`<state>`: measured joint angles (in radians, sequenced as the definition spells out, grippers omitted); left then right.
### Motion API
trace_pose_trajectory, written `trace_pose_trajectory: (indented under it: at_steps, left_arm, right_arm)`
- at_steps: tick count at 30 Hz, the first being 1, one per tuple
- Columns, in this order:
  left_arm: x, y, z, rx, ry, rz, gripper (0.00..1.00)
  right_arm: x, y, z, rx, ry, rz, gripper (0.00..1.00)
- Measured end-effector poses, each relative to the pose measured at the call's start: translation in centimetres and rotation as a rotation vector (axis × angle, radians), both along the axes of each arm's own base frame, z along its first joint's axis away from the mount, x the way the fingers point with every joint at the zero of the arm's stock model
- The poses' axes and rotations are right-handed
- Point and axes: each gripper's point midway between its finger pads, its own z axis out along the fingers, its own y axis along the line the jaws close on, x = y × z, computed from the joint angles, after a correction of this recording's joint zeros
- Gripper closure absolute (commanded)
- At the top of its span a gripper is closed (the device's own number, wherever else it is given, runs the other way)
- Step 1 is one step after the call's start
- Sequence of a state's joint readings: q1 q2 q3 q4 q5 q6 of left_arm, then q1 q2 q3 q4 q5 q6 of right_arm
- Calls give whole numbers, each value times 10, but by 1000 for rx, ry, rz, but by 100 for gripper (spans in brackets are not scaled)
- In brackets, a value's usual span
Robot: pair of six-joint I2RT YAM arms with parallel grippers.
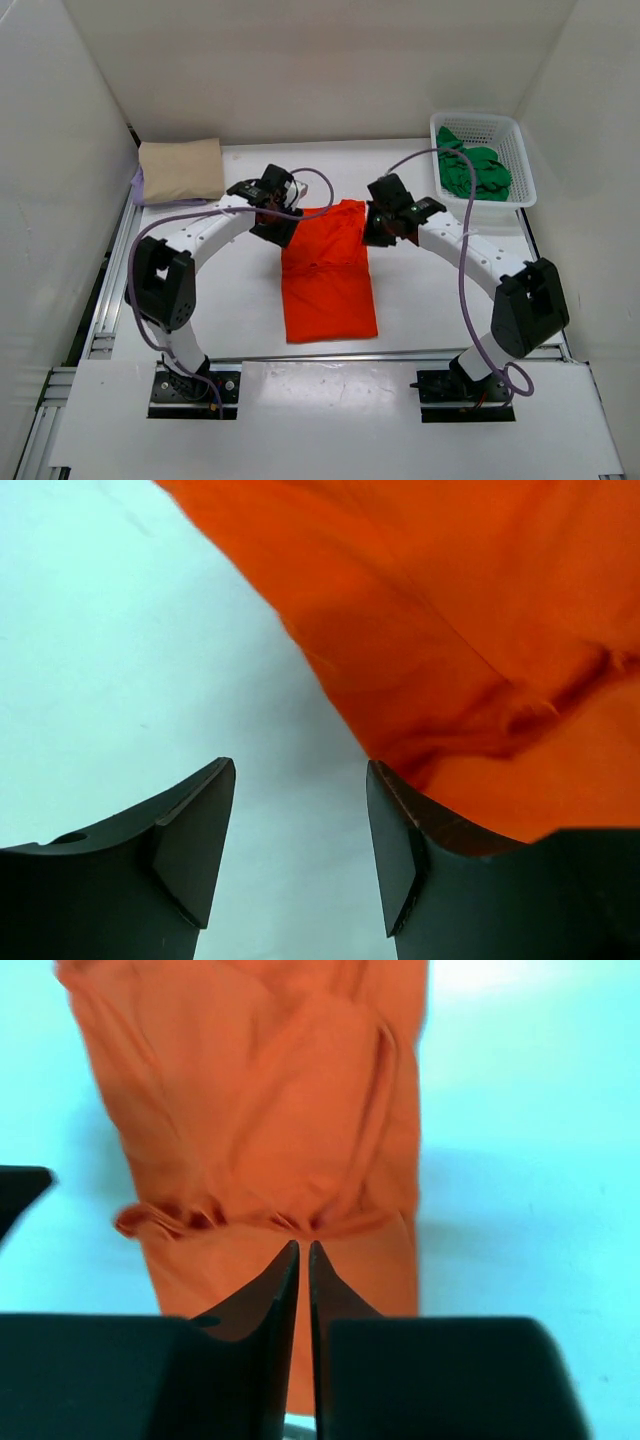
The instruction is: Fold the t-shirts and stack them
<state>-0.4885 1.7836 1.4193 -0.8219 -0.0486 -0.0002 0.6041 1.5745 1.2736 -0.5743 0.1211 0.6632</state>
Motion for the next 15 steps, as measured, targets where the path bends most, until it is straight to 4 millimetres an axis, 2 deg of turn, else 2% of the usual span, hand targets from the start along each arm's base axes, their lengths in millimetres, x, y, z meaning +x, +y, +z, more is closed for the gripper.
trace_pose_trajectory:
  at_steps: [2,4,5,6,7,8,9,10,12,13,14,15]
  left_arm:
    - [-18,-7,2,-15,9,-38,38]
    - [-45,-15,-3,-38,50,-91,41]
    - [-59,-17,-8,-43,83,-114,45]
    - [-70,-20,-12,-47,111,-134,53]
    - [-80,-21,-18,-48,140,-149,53]
    - [-88,-21,-24,-45,167,-160,53]
    - [-96,-18,-29,-40,196,-162,53]
    - [-103,-15,-33,-38,219,-163,50]
    - [-120,-6,-40,-32,254,-164,47]
    - [-129,-1,-42,-29,259,-169,44]
    - [-142,4,-42,-27,246,-180,36]
    - [-157,8,-38,-25,231,-208,35]
  right_arm:
    - [-16,-7,-16,-6,42,6,94]
    - [-36,-15,-38,-20,108,10,95]
    - [-45,-18,-49,-27,144,15,95]
    - [-54,-21,-59,-29,176,17,95]
    - [-63,-23,-67,-32,208,18,93]
    - [-70,-25,-74,-32,233,21,88]
    - [-76,-26,-78,-25,253,24,68]
    - [-84,-27,-83,-21,271,29,58]
    - [-99,-29,-85,-14,284,54,44]
    - [-106,-29,-85,-6,285,70,42]
    - [-115,-30,-85,0,287,92,41]
    - [-121,-31,-85,3,288,103,38]
